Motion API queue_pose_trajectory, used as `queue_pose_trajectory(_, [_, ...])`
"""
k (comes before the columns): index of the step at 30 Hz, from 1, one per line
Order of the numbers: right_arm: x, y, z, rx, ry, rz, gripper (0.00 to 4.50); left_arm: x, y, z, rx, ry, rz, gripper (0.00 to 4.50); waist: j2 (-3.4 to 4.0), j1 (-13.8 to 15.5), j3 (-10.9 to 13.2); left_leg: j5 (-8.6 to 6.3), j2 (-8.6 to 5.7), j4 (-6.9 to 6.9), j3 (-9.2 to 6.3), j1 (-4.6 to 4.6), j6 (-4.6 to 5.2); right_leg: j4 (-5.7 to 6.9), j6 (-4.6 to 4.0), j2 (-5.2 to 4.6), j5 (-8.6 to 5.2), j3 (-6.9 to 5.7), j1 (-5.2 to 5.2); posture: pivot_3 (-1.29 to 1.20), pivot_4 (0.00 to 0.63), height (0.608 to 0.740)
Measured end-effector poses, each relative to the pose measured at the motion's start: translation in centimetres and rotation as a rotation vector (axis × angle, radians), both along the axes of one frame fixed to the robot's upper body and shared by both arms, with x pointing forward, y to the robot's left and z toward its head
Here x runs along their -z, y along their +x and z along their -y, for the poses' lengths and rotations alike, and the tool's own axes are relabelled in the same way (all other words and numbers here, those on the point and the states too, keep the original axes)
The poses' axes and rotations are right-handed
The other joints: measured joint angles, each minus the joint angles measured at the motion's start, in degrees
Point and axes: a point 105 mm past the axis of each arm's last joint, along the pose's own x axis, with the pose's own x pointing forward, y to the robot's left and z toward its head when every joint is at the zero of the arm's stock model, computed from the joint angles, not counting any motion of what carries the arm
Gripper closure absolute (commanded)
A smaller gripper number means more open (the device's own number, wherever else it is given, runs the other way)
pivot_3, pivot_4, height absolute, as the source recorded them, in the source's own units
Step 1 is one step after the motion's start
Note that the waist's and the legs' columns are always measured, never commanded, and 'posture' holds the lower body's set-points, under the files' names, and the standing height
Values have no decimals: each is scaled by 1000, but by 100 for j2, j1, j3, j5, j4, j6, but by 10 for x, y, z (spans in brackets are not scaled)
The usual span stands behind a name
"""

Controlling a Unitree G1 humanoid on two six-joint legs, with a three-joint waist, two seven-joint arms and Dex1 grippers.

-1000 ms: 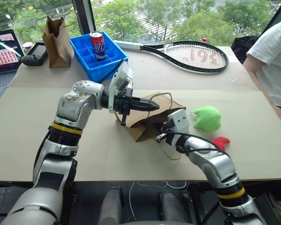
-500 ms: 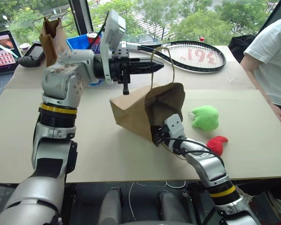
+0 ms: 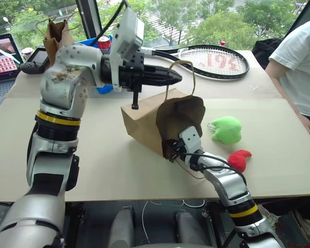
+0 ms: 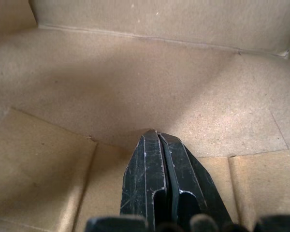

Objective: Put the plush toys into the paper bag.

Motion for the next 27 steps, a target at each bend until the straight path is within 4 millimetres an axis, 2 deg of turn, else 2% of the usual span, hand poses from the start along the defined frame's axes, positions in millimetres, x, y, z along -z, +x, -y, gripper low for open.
queue_pose_trajectory(2, [-1, -1, 1, -1, 5, 1, 4408, 4, -1, 2, -2, -5, -20, 4500, 0, 1, 0, 0, 0, 1, 0, -1, 0, -1, 0, 0, 0, 1, 0, 0, 150, 740])
queue_pose_trajectory(4, [-10, -4, 3, -16, 54, 3, 4408, 9, -4, 4, -2, -8, -29, 4500, 0, 8, 0, 0, 0, 1, 0, -1, 0, -1, 1, 0, 0, 1, 1, 0, 150, 740])
queue_pose_trajectory(8, [-46, -13, 9, -72, 112, 75, 3392, 26, -6, 6, -26, 2, -67, 4500, 0, 11, 0, 0, 0, 1, 0, 0, 0, 2, 1, 0, 0, 1, 2, 0, 150, 740])
queue_pose_trajectory(12, [-69, -25, 21, -120, 127, 85, 2039, 35, -9, 11, -33, 8, -104, 4500, 0, 36, 0, 1, 0, 1, 0, -1, -2, 0, 0, 0, 0, 1, 5, 0, 150, 740])
queue_pose_trajectory(18, [-108, -40, 56, -106, 166, 125, 112, 36, -12, 14, -27, 15, -109, 4500, 0, 42, 0, 1, 0, 2, -1, 0, -1, -2, 0, 0, 0, 1, 7, 0, 150, 740])
queue_pose_trajectory(21, [-129, -32, 100, 51, 133, 186, 45, 37, -11, 15, -32, 13, -125, 4500, 0, 71, 0, 1, -1, 2, 0, 1, -1, -8, -1, 0, 0, 3, 10, 0, 150, 740])
queue_pose_trajectory(23, [-133, -19, 133, 212, 104, 199, 45, 36, -13, 17, -21, 2, -136, 4500, 0, 81, 0, 1, -1, 2, 0, 2, -1, -8, -2, 0, 0, 3, 10, 0, 150, 740])
queue_pose_trajectory(25, [-119, -6, 156, 332, 52, 166, 45, 36, -14, 18, -17, -2, -135, 4500, 0, 79, 0, 1, -1, 2, 0, 3, -1, -7, -1, 0, 0, 3, 10, 0, 150, 740])
queue_pose_trajectory(27, [-96, 8, 173, 435, 47, 101, 45, 36, -14, 19, -18, -4, -135, 4500, 1, 56, 0, 2, -2, 2, 0, 2, -1, -5, -1, 0, 0, 5, 6, 0, 150, 740])
